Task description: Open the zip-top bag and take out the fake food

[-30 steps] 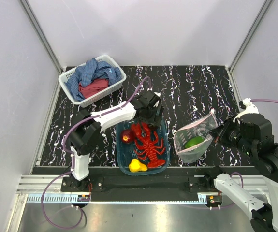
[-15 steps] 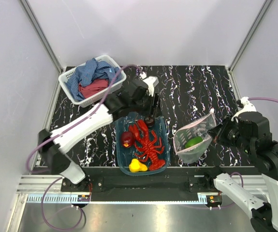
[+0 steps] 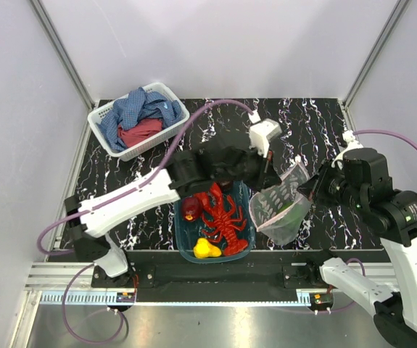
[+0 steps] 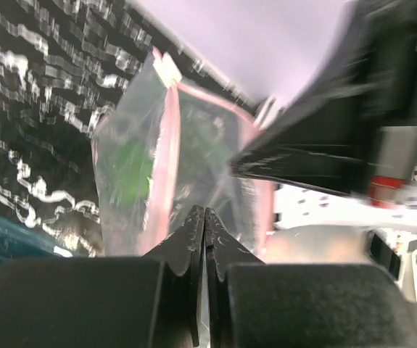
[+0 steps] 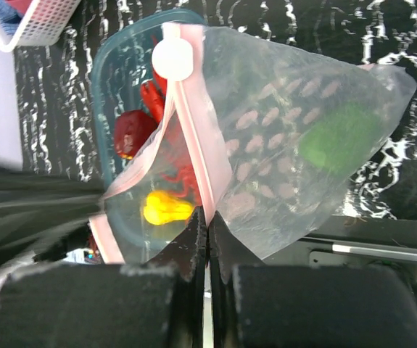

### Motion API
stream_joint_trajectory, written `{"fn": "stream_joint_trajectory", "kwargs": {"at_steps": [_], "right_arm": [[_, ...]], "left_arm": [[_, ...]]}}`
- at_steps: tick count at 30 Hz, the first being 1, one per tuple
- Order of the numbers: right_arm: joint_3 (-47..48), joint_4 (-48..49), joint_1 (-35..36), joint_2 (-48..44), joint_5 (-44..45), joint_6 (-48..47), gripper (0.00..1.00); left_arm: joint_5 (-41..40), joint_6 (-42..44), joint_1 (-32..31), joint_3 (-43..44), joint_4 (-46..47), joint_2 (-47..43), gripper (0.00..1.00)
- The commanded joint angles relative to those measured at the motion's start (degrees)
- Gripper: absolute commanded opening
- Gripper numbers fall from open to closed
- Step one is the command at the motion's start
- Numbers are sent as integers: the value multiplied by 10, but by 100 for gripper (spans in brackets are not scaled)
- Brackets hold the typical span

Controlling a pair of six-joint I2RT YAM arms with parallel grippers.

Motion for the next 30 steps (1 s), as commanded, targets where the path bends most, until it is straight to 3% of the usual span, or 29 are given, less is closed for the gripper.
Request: {"fn": "stream_joint_trajectory", "kwargs": {"at_steps": [1,11,18,22,30], "right_arm": [[31,32,0,9,-33,-3,0],[10,62,0,25,-88,18,0],[2,82,0,41,-101,47,0],[-6,97,0,42,-107,60,0],[-21,114,0,33,-104,85,0]], "left_arm": [[-23,2,-14,26,-25,30,2],[-50,14,-21,63,-65,112,0],[-196,-18,-48,84,-103,118,0],[-219,-37,-59,88,-108,123,0],[-171,-51,-64,55,-93,149,1]]}}
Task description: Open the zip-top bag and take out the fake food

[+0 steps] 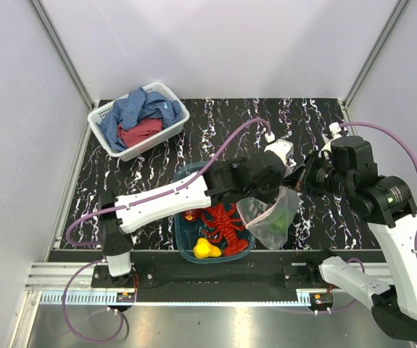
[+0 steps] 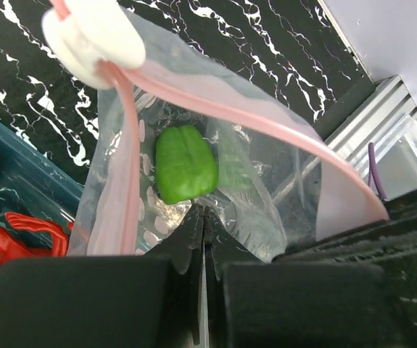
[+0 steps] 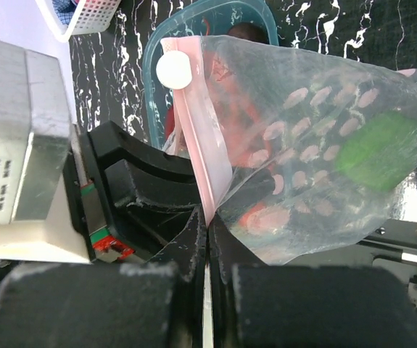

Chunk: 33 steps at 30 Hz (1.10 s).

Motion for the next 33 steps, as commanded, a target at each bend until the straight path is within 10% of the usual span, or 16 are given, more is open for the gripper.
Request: {"fn": "stream_joint_trajectory", "kwargs": {"at_steps": [1,9,17,33], "right_arm": [[-11,52,0,-9,-17,24,0],[-53,51,0,-44,-9,53,0],[-87,11,0,-84,26,64,0],[-148,-63,0,-179,55,98,0]], "left_arm": [[13,-1,-7,-5,24,27,2],[22,-15,12,-75,101,51,6],[71,-35,8,-121,191,54,40],[73,-38,-6,-74,212,198,64]]}}
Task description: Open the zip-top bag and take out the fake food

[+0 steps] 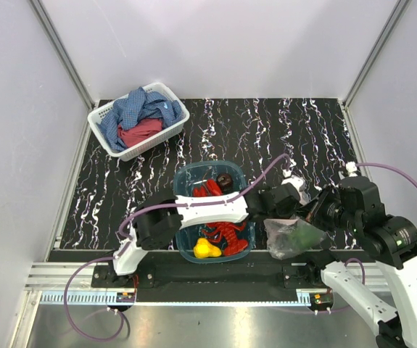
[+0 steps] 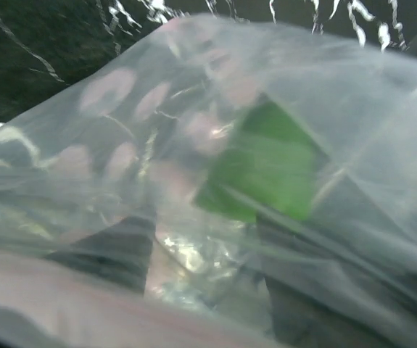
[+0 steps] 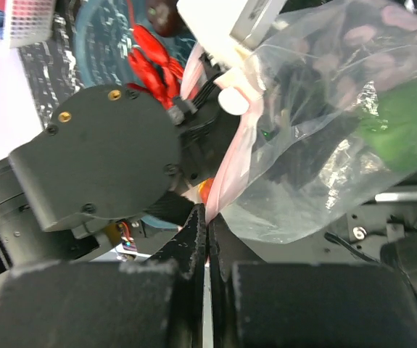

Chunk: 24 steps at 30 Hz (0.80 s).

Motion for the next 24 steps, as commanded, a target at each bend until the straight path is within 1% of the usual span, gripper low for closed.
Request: {"fn": "stream_joint_trajectory", "kwargs": {"at_steps": [1,3,4,5,6,7,9,10,11,15,16,18,20,23,24], "right_arm": [[5,-16,2,-19,2,19,0],[7,-31,2,-24,3,19,0],[6,-36,2,-30,5,19,0],[5,-42,2,-33,6,20,0],[0,-44,2,-37,5,21,0],[-3,-41,2,-41,-3,20,0],[-18,-23,2,-39,-22,10,0],[-24,-6,2,-37,-54,5,0],[-30,32,3,-32,-66,0,0],[-30,114,2,-5,-81,-19,0],[-26,142,2,20,-91,-23,0],[-6,164,3,59,-102,-32,0],[19,179,2,76,-101,-35,0],[23,180,2,77,-84,-23,0],[17,179,2,64,-82,-17,0]], "left_arm": [[-8,2,-2,37,16,39,67],[15,4,-8,32,44,46,70],[21,2,-10,26,52,47,75],[29,0,-14,21,70,45,76],[29,-2,-16,17,76,41,76],[29,-3,-18,15,77,36,73],[5,-5,-16,1,69,5,73],[-6,-3,-14,-5,63,-8,73],[-19,5,-5,0,40,-26,73],[-40,31,22,23,-17,-63,73],[-42,33,27,26,-26,-69,73],[-42,34,41,29,-44,-84,72],[-38,28,50,33,-60,-91,70],[-32,22,50,30,-63,-89,64],[-29,19,50,29,-61,-85,59]]}}
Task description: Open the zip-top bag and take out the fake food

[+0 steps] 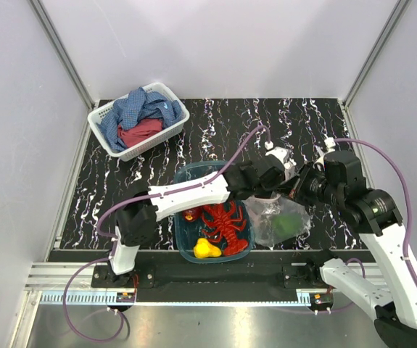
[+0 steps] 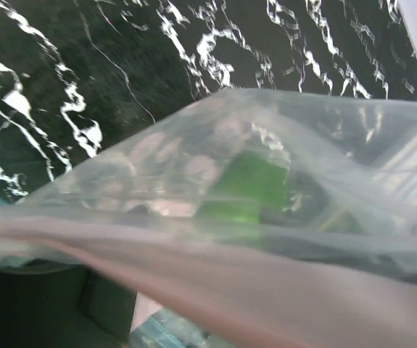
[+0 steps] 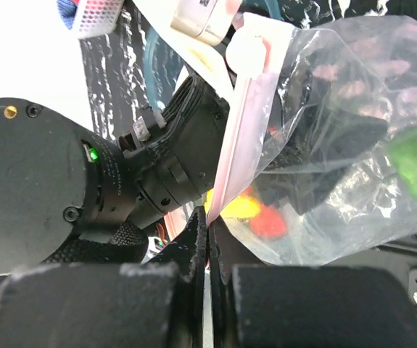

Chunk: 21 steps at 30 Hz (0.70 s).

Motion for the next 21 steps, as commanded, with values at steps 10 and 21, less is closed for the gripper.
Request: {"fn": "stream_joint_trajectory", "kwargs": {"at_steps": [10,21], "right_arm": [[-152,-5,2,-202,15,106,0],[-96,-59,2,-184,29,87,0]], "left_arm": [[64,-13,-45,74,6,106,61],[77,-27,-57,49,35,127,74]]}}
